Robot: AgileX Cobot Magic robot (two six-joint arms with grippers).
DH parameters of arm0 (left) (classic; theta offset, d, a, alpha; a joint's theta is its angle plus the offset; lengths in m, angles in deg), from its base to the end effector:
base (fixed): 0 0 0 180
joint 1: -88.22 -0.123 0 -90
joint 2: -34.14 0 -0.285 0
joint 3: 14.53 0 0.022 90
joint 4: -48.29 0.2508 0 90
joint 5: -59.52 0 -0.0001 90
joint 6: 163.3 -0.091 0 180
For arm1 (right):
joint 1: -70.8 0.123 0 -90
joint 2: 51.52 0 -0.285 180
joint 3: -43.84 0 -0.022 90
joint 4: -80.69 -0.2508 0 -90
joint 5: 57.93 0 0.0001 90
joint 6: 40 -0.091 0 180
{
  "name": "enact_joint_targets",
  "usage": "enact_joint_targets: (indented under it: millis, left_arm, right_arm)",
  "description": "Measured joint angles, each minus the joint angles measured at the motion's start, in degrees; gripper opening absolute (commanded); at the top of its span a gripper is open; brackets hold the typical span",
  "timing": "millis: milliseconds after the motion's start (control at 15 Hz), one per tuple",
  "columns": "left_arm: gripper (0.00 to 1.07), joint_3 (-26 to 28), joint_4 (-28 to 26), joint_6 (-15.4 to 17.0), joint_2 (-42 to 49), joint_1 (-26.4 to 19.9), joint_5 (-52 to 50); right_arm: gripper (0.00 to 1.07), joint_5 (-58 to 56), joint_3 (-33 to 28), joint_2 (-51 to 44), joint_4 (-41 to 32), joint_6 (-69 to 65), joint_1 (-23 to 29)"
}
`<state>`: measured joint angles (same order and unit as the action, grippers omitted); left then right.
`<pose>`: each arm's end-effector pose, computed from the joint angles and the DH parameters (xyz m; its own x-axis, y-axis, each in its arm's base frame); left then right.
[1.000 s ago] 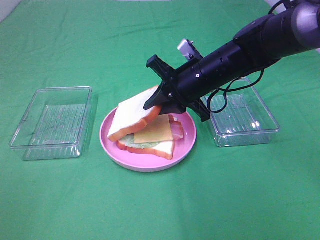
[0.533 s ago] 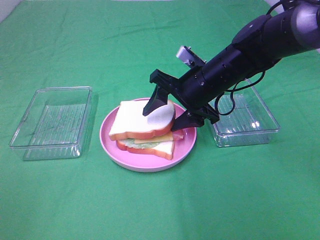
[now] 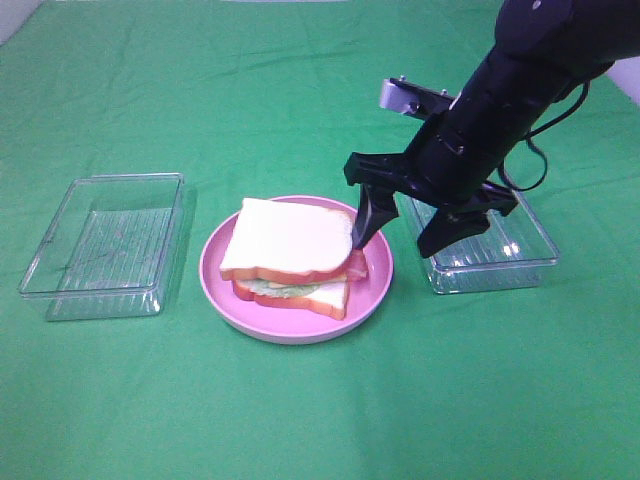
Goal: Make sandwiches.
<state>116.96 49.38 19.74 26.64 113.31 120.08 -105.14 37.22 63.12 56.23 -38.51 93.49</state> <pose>-0.0044 0.0037 0.2779 -0.4226 0.1496 -0.8939 0.3925 0.9192 -0.0317 0.3268 0.1667 0.1867 -0.9790 -0.1302 -0.1569 -0.1784 0.9196 0.3500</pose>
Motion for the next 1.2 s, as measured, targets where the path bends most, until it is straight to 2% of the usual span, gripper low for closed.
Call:
enact_joint_targets:
  millis: [67,200,267,333,467,600,733,867,933,1067,1200]
  left_arm:
    - [0.64,0.0,0.0,0.0,0.0,0.0,0.0]
    - [0.64,0.0,0.0,0.0,0.0,0.0,0.0]
    - [0.64,0.0,0.0,0.0,0.0,0.0,0.0]
    - [0.64,0.0,0.0,0.0,0.0,0.0,0.0]
    - [0.64,0.0,-0.1,-0.4,0.0,0.0,0.0]
    - [0.64,0.0,-1.1,-2.3,0.0,0.0,0.0]
    - [0.64,0.0,-1.5,-3.0,0.0,0.0,0.0]
    - [0.64,0.0,-1.5,-3.0,0.0,0.0,0.0]
    - [0.64,0.0,-1.5,-3.0,0.0,0.0,0.0]
    - [0.64,0.0,-1.5,-3.0,0.0,0.0,0.0]
    - [0.64,0.0,-1.5,-3.0,0.0,0.0,0.0]
  right_arm:
    - [0.72,-2.4,-0.5,-2.4,4.1,-1.1,0.0]
    - [0.72,-4.9,-7.4,-13.5,13.0,-3.0,0.0]
    - [0.72,-4.9,-7.4,-13.5,13.0,-3.0,0.0]
    - [0.72,-5.4,-10.8,-19.3,14.9,-3.0,0.0]
    - [0.72,-7.3,-21.1,-35.9,17.6,-3.0,0.0]
    - [0.72,-9.2,-27.2,-46.9,19.4,-3.0,0.0]
    - [0.72,-13.1,-34.5,-62.5,21.3,-3.0,0.0]
    - [0.71,-14.4,-38.2,-71.3,21.8,-3.0,0.0]
    - [0.71,-14.4,-38.2,-71.3,21.8,-3.0,0.0]
    - [0.71,-14.4,-41.3,-88.4,21.3,-0.7,0.0]
    - [0.71,-14.4,-41.3,-91.4,21.1,1.1,0.0]
